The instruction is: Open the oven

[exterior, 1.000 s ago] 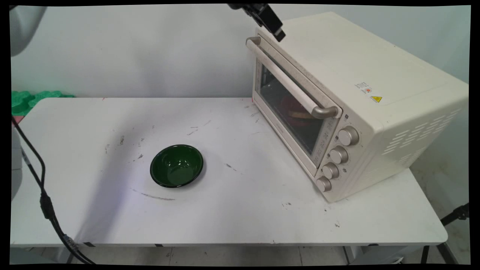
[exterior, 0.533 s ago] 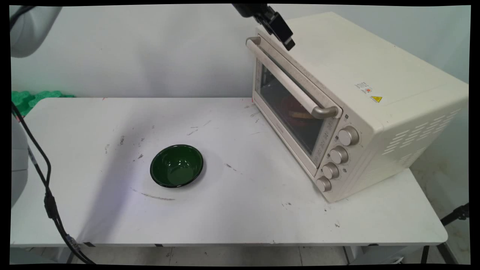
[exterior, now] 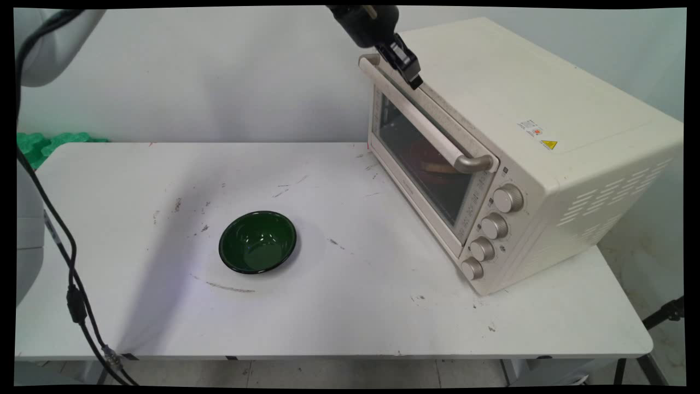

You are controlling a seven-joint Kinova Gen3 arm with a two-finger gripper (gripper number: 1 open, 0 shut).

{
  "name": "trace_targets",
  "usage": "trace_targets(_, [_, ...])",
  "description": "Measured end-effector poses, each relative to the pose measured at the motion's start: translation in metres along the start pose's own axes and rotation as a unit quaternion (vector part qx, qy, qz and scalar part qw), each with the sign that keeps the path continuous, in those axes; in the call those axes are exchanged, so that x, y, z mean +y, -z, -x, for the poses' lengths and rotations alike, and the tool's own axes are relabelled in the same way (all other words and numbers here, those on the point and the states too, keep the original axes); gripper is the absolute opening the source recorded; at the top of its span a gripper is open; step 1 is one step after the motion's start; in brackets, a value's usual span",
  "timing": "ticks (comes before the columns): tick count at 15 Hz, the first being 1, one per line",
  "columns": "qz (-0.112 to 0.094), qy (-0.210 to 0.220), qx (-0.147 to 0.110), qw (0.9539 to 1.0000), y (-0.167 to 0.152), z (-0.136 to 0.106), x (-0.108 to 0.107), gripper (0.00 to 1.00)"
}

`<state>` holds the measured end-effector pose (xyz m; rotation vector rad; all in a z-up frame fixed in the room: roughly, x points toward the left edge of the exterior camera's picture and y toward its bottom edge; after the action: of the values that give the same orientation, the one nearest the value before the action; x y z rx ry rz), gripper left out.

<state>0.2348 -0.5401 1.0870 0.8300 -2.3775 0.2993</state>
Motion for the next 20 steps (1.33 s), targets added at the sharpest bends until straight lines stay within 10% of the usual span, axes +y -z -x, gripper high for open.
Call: trace_targets(20, [0.003,0.005,-0.030,0.9995,-0.023,0.027,0.004,0.00])
